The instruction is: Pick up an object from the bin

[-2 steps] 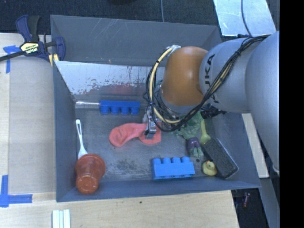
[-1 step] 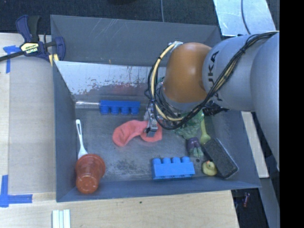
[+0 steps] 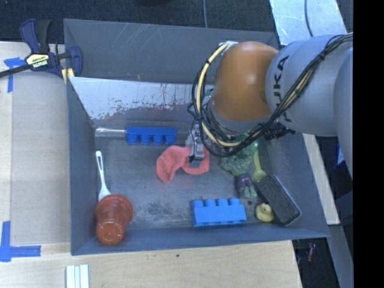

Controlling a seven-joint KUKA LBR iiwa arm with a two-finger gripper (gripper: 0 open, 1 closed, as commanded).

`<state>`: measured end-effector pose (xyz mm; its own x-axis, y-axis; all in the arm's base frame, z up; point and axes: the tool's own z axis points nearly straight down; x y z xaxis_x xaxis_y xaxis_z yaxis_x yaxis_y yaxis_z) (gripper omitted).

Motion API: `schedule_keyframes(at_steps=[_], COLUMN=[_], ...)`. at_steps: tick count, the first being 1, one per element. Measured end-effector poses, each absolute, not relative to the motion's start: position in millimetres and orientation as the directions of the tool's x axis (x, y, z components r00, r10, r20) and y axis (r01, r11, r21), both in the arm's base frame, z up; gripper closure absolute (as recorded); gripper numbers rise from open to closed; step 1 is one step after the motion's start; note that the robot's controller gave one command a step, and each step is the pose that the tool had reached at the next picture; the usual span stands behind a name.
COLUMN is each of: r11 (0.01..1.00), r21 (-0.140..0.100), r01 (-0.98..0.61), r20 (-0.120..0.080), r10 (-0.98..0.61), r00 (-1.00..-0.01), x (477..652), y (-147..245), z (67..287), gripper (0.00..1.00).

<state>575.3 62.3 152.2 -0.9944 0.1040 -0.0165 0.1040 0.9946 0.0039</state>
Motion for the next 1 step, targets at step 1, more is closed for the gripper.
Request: schedule_keyframes(at_steps=[1], r11=[0.995], r21=[0.004], r01=[0.103], r20=[-0.014], r10=[0.103], r00=[-0.995], x=[575.0], y=[62.0], z=[190.4], gripper=[1.0])
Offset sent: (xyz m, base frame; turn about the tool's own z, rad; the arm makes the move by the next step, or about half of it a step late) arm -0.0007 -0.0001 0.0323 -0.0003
